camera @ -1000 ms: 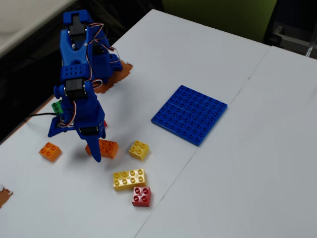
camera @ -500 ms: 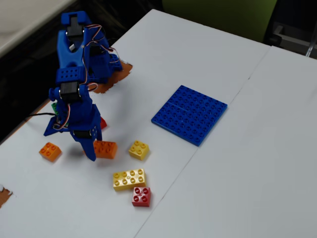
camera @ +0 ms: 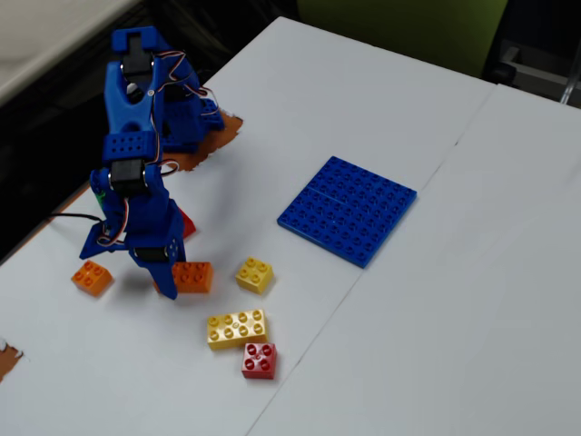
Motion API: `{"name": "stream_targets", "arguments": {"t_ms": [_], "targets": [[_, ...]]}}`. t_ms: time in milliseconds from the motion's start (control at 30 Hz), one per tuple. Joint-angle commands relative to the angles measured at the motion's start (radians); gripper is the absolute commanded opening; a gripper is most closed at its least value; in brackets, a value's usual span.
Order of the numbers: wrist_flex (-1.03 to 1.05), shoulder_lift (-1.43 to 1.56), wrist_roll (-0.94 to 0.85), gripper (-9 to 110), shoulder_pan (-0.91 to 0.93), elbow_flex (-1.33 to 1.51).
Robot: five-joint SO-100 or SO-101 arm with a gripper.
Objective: Pick up the 2x4 orange block and go up the 8x8 blue block.
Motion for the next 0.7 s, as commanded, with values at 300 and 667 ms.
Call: {"name": "stream_targets", "arguments": {"t_ms": [300,667], "targets": [[0.011,0.017,-0.008,19,-0.035,-0.052],[0.025,0.012,-0.061,0,-0.034,-0.064]]}}
